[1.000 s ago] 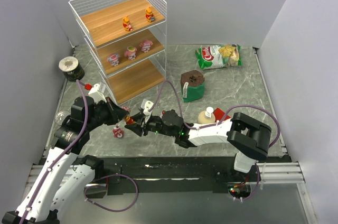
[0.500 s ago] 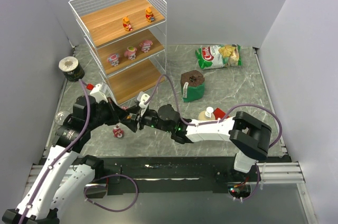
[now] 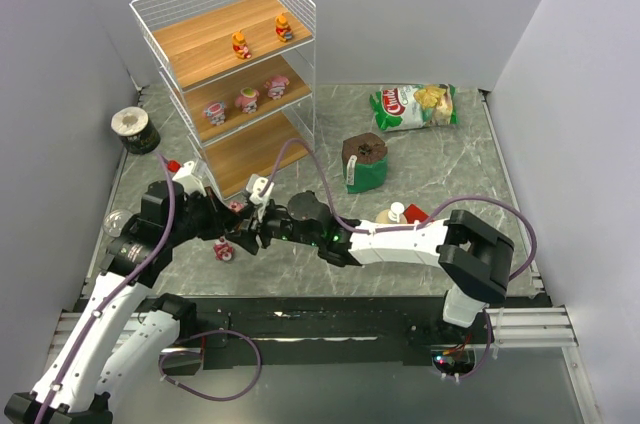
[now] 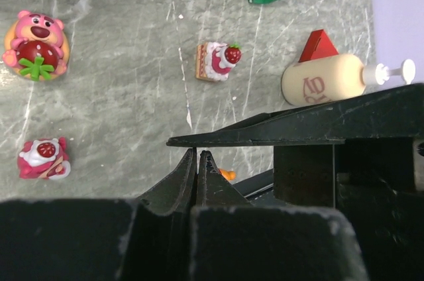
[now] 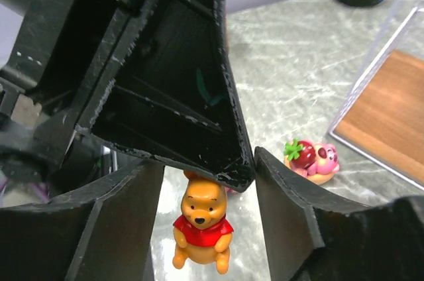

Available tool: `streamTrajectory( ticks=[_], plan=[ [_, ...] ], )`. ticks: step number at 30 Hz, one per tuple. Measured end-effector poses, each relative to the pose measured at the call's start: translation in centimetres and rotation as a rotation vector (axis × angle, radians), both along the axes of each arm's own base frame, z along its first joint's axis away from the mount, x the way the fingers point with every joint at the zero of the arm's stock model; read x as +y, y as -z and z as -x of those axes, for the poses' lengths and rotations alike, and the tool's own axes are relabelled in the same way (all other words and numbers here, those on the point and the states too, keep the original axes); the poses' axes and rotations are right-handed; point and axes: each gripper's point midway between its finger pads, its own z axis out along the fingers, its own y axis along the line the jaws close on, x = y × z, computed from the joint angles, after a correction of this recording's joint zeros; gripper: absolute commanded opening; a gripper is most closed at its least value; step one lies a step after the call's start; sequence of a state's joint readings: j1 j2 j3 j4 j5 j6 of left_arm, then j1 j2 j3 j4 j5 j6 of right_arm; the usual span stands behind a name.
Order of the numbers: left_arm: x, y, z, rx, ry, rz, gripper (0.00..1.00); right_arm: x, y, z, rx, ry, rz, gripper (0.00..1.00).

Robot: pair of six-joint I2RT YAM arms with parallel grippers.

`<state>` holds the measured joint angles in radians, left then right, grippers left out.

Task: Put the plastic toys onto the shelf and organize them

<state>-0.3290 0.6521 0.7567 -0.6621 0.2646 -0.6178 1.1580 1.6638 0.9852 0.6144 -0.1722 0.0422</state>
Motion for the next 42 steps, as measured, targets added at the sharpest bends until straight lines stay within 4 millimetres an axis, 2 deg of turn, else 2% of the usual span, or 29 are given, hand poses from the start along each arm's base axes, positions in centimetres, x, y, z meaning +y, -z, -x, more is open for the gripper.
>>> streamTrajectory(
  ticks=[8, 17, 26, 34, 42],
  plan=[
    [0.2, 0.3, 0.2, -0.001, 0.012, -0.021, 0.01, 0.3, -0.2, 0.4, 0.038, -0.064, 0.083, 0.68],
    [0.3, 0.3, 0.4, -0.002, 0.016, -0.028, 0.01, -1.0, 0.8, 0.8, 0.094, -0.116, 0.157, 0.68],
    [0.4, 0.3, 0.3, -0.005, 0.011, -0.031, 0.01, -1.6, 1.1, 0.6, 0.13, -0.141, 0.179, 0.63],
    [0.4, -0.2, 0.2, -0.017, 0.009, -0.03, 0.01, -1.2, 0.0, 0.6, 0.144, -0.152, 0.177, 0.55],
    [0.6, -0.1, 0.2, -0.015, 0.002, -0.042, 0.01, -0.5, 0.4, 0.1, 0.165, -0.151, 0.199, 0.55]
  ],
)
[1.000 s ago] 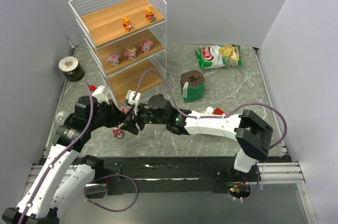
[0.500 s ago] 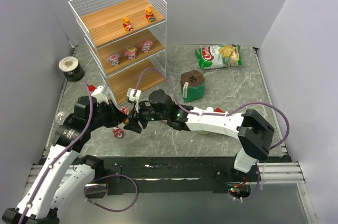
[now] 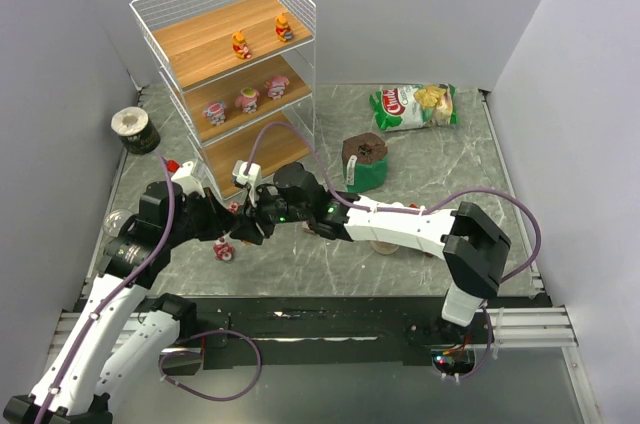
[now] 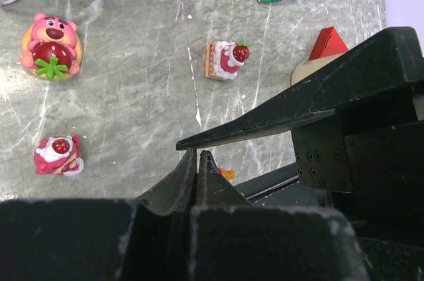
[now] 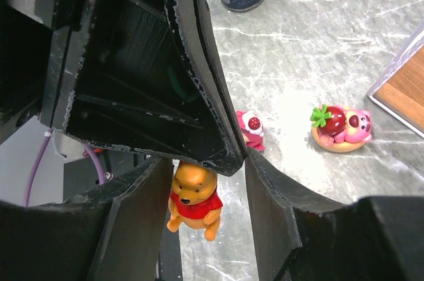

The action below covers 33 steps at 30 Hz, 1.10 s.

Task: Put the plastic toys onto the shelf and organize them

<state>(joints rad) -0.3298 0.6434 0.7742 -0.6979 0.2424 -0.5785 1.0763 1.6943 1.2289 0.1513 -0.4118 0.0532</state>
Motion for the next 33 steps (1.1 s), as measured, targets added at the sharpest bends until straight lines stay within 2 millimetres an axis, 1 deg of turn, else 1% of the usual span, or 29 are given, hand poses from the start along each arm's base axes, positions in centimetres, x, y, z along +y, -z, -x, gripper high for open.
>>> streamTrajectory(
  ticks=[3, 11, 15, 17, 19, 20, 23, 24, 26, 27, 28, 29, 30, 31, 33],
  plan=[
    [0.01, 0.02, 0.03, 0.001, 0.0, 0.0, 0.01, 0.06, 0.06, -0.02, 0.005, 0.0, 0.006, 0.57],
    [0.04, 0.04, 0.02, 0.002, -0.002, -0.002, 0.01, 0.05, 0.17, -0.02, 0.006, 0.0, 0.01, 0.58],
    [0.07, 0.05, 0.0, 0.002, -0.003, -0.003, 0.01, 0.0, 0.29, 0.01, 0.009, 0.0, 0.015, 0.59],
    [0.07, 0.03, -0.01, 0.001, -0.004, -0.003, 0.01, -0.04, 0.43, 0.02, 0.011, 0.0, 0.02, 0.59],
    [0.08, -0.02, -0.01, 0.0, -0.004, -0.002, 0.01, -0.06, 0.61, 0.01, 0.014, 0.002, 0.025, 0.56],
    [0.07, -0.11, -0.02, -0.001, -0.004, -0.002, 0.01, -0.08, 0.67, 0.01, 0.014, 0.002, 0.027, 0.54],
    [0.06, -0.45, -0.09, -0.01, -0.004, 0.001, 0.01, -0.1, 0.73, 0.04, 0.017, 0.002, 0.029, 0.39],
    [0.07, -0.49, -0.12, -0.011, -0.006, 0.001, 0.01, -0.1, 0.73, 0.07, 0.019, 0.001, 0.029, 0.26],
    [0.14, -0.46, -0.15, -0.011, -0.009, -0.002, 0.01, -0.12, 0.82, 0.01, 0.016, 0.003, 0.032, 0.13],
    [0.16, -0.45, -0.14, -0.011, -0.01, -0.003, 0.01, -0.13, 0.84, 0.04, 0.021, 0.004, 0.033, 0.01],
    [0.16, -0.45, -0.16, -0.012, -0.01, -0.003, 0.02, -0.16, 0.87, 0.01, 0.023, 0.006, 0.034, 0.0],
    [0.16, -0.45, -0.16, -0.012, -0.01, -0.003, 0.09, -0.19, 0.89, -0.1, 0.022, 0.01, 0.035, 0.0],
    [0.18, -0.44, -0.16, -0.012, -0.011, -0.004, 0.21, -0.22, 0.91, -0.12, 0.025, 0.011, 0.036, 0.0],
    [0.2, -0.47, -0.2, -0.013, -0.013, -0.005, 0.42, -0.21, 0.89, -0.11, 0.027, 0.012, 0.035, 0.0],
    [0.44, -0.41, -0.24, -0.017, -0.017, -0.02, 0.59, -0.19, 0.85, -0.19, 0.026, 0.016, 0.034, 0.0]
  ],
)
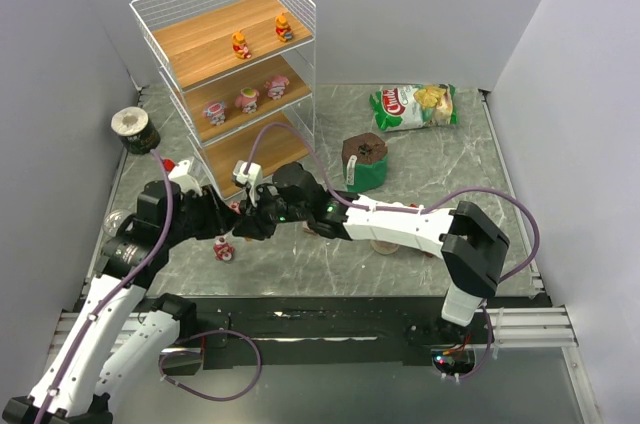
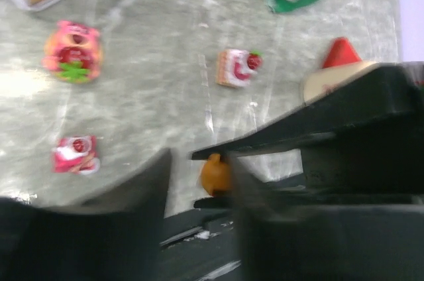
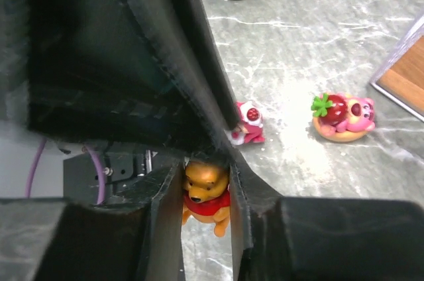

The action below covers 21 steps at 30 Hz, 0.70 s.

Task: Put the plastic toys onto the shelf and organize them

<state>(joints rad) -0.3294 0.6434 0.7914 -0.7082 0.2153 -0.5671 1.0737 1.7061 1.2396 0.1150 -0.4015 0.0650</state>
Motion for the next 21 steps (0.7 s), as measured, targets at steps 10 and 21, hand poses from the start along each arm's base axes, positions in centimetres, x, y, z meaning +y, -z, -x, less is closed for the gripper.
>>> streamTrajectory(
  ticks=[10, 21],
  plan=[
    [6.5, -5.0, -0.5, -0.162, -0.399, -0.02, 0.99, -0.6, -1.8, -2.5, -0.062, 0.119, -0.04, 0.0],
    [11.2, -5.7, 1.5, -0.308, -0.682, 0.111, 0.99, -2.6, -17.8, -12.8, -0.307, 0.403, -0.347, 0.0]
  ],
)
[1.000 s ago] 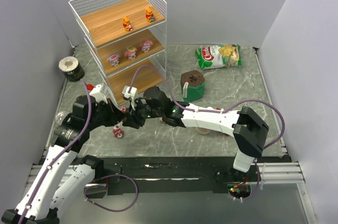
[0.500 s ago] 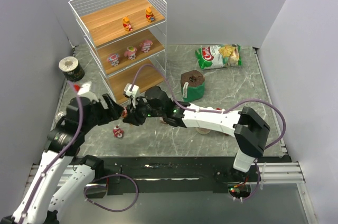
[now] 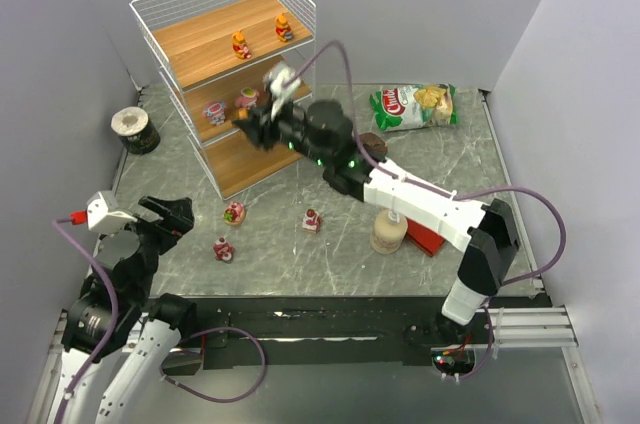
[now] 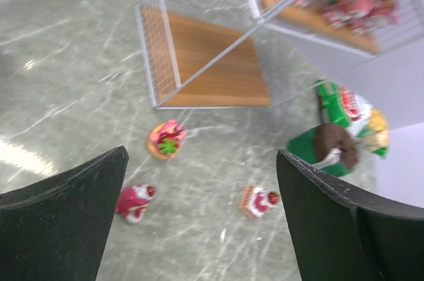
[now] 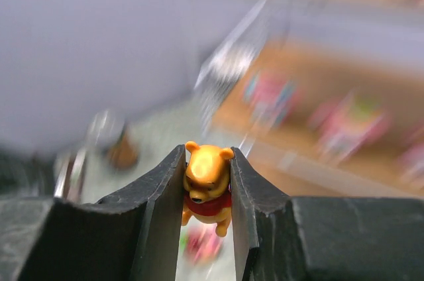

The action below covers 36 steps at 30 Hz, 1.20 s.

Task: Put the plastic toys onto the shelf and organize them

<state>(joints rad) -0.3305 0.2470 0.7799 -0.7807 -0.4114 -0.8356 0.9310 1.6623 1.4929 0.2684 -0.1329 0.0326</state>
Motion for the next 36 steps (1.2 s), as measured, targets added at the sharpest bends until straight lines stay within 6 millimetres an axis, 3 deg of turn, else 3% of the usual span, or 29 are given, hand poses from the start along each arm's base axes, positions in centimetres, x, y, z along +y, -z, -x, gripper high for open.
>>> streamTrajectory(
  ticks=[3, 7, 11, 14, 19, 36],
  plan=[
    [0.2, 0.8, -0.2, 0.032, -0.014, -0.015, 0.97, -0.2, -6.7, -2.0, -0.109, 0.053, -0.108, 0.0],
    [0.3, 0.5, -0.5, 0.017, -0.02, -0.023, 0.97, 1.0, -12.9, -3.5, -0.215, 0.074, -0.202, 0.0],
    [0.4, 0.7, -1.0, 0.018, -0.023, -0.05, 0.96, 3.0, -15.2, -5.3, -0.272, 0.087, -0.231, 0.0],
    [0.4, 1.1, -1.4, 0.038, -0.027, -0.076, 0.96, 4.5, -14.3, -6.6, -0.28, 0.093, -0.215, 0.0],
    [0.3, 1.7, -2.2, 0.069, -0.028, -0.104, 0.97, 6.5, -10.1, -8.4, -0.246, 0.098, -0.154, 0.01],
    [1.2, 1.5, -2.3, 0.058, -0.064, -0.115, 0.96, 7.7, -10.2, -8.4, -0.264, 0.103, -0.206, 0.15]
  ],
)
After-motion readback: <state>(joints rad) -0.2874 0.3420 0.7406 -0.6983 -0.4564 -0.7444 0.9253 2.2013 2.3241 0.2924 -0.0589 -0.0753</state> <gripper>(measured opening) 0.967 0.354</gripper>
